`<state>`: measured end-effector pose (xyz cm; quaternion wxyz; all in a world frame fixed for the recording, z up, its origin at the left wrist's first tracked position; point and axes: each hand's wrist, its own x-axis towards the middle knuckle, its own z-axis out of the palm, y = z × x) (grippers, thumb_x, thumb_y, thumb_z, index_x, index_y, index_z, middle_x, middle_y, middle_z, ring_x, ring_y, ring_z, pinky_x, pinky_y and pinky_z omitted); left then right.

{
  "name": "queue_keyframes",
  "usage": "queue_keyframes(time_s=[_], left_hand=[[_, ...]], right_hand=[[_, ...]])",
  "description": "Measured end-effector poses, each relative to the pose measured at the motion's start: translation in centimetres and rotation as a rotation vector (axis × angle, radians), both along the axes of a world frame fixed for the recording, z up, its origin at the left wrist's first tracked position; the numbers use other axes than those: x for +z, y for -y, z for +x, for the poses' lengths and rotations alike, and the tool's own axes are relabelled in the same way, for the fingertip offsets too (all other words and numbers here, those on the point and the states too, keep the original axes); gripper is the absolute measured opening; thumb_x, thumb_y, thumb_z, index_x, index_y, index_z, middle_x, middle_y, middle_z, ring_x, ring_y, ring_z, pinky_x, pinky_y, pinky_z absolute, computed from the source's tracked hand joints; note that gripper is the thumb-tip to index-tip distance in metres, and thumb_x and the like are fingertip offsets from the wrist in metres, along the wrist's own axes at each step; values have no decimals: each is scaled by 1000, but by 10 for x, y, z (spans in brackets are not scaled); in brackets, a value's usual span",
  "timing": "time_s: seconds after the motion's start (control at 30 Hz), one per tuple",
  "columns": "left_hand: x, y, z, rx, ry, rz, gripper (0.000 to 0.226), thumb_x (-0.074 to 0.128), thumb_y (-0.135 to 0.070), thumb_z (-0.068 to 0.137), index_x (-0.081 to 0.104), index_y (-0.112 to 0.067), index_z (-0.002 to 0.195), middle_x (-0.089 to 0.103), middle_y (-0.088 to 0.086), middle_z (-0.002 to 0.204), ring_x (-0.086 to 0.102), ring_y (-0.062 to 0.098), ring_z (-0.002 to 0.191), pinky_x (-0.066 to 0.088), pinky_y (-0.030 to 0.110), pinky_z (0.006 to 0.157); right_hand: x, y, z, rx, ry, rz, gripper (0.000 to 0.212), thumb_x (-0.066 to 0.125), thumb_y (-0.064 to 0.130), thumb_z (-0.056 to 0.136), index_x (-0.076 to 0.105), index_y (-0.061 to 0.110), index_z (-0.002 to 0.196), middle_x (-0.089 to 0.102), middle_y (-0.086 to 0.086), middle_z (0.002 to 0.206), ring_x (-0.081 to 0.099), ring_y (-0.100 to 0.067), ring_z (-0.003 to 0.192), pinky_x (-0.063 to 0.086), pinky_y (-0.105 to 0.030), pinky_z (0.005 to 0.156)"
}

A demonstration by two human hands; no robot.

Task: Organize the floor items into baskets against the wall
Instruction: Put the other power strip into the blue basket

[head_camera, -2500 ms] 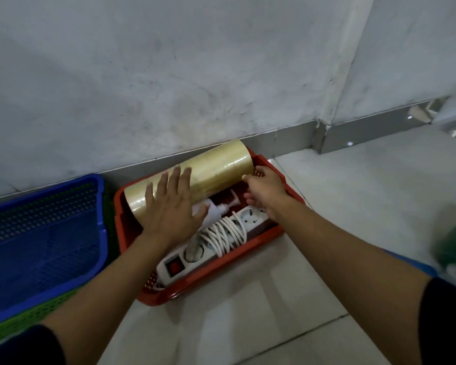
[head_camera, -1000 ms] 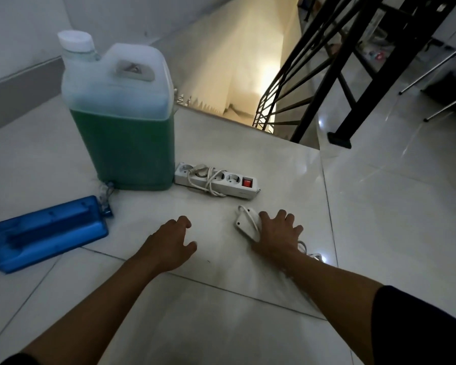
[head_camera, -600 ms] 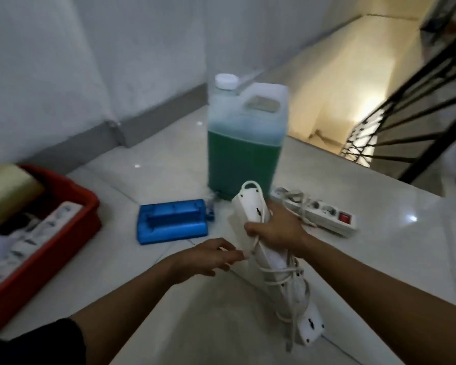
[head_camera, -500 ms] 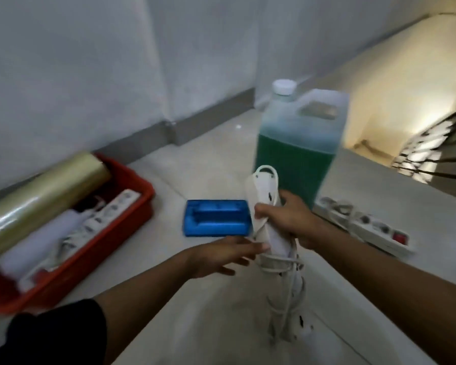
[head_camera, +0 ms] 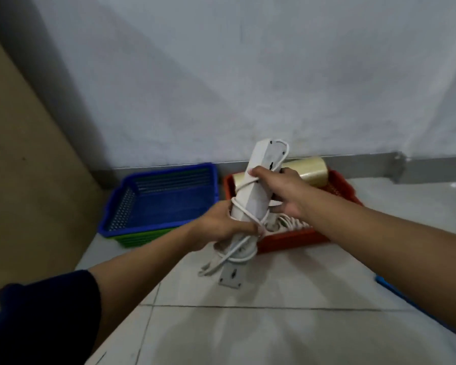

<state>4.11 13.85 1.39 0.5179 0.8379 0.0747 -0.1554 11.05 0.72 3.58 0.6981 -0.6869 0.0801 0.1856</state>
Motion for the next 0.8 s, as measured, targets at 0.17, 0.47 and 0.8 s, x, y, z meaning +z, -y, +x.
queue_keyframes(time_s=[0.17, 0.47, 0.8], left_hand=[[11, -98, 11, 233, 168, 390, 62, 83, -29, 60, 60, -25, 118, 67, 1, 116, 62, 20, 99, 51, 32, 84], [-43, -201, 43, 103, 261, 1108, 64, 71, -24, 74, 41, -17, 129, 53, 11, 128, 53, 37, 119, 35, 52, 105], [-96, -216, 59, 77, 104, 1078, 59, 62, -13, 82, 37, -25, 134, 49, 8, 133, 45, 33, 127, 15, 65, 113]], right_hand=[[-9, -67, 8, 225, -36, -46, 53, 68, 55, 76, 51, 21, 113, 61, -3, 101, 62, -20, 89, 47, -45, 89], [-82, -102, 20, 208, -94, -105, 36, 62, 42, 86, 57, 18, 114, 61, -5, 99, 56, -13, 71, 40, -24, 60], [-111, -123, 28, 210, -83, -143, 14, 65, 33, 87, 59, 21, 91, 63, -9, 102, 61, -21, 80, 44, -29, 60]])
